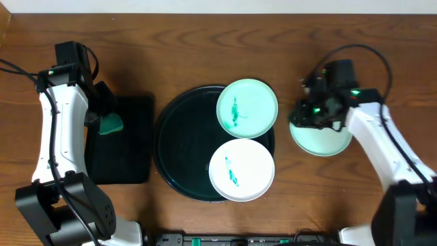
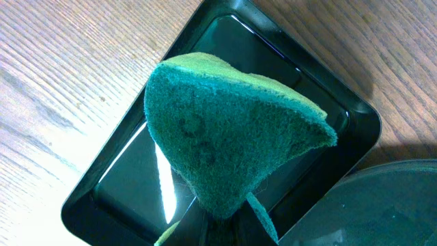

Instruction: Clean dirty plates on tray and stack at the side

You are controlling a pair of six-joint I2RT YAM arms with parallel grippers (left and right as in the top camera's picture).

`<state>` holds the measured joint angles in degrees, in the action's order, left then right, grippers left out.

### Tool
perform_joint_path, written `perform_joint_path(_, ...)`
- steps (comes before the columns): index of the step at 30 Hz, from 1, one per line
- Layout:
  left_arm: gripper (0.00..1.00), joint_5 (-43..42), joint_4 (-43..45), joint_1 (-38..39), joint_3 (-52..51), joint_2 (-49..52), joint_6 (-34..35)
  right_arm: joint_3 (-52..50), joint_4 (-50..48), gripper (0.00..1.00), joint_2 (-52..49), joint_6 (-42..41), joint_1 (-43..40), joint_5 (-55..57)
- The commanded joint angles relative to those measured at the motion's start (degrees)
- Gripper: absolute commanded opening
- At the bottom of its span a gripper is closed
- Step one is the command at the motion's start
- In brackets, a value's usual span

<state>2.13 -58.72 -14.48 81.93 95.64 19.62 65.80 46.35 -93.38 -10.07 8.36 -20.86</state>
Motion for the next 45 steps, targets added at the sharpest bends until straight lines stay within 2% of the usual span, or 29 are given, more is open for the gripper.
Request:
perform_joint_path(1,0.07,1.0,0.1,-0.2,-0.6,0.2,-0.5,-0.2,-1.6,0.29,-4.9,4.0,3.3,-2.1)
perform_joint_path(7,0.08,1.0,0.1,-0.2,-0.6,0.2,-0.5,-0.2,-5.5,0.19,-12.6,4.5,7.5,-2.1)
perform_joint_path(17,0.07,1.0,0.1,-0.2,-0.6,0.2,-0.5,-0.2,-7.0,0.18,-15.6,3.7,7.9,1.3)
perform_joint_path(20,0.07,0.9,0.1,-0.2,-0.6,0.2,-0.5,0.3,-6.4,0.21,-15.6,3.7,7.8,1.0)
perform_joint_path(23,0.07,1.0,0.1,-0.2,-0.6,0.2,-0.5,2.0,-4.1,0.3,-14.4,3.7,7.8,0.9)
perform_joint_path(33,0.07,0.9,0.1,-0.2,-0.6,0.2,-0.5,4.3,1.8,0.33,-10.4,2.9,7.8,7.3)
perform_joint_path(45,0.07,0.9,0.3,-0.2,-0.6,0.2,-0.5,-2.5,-7.7,0.31,-11.8,2.4,9.4,6.4)
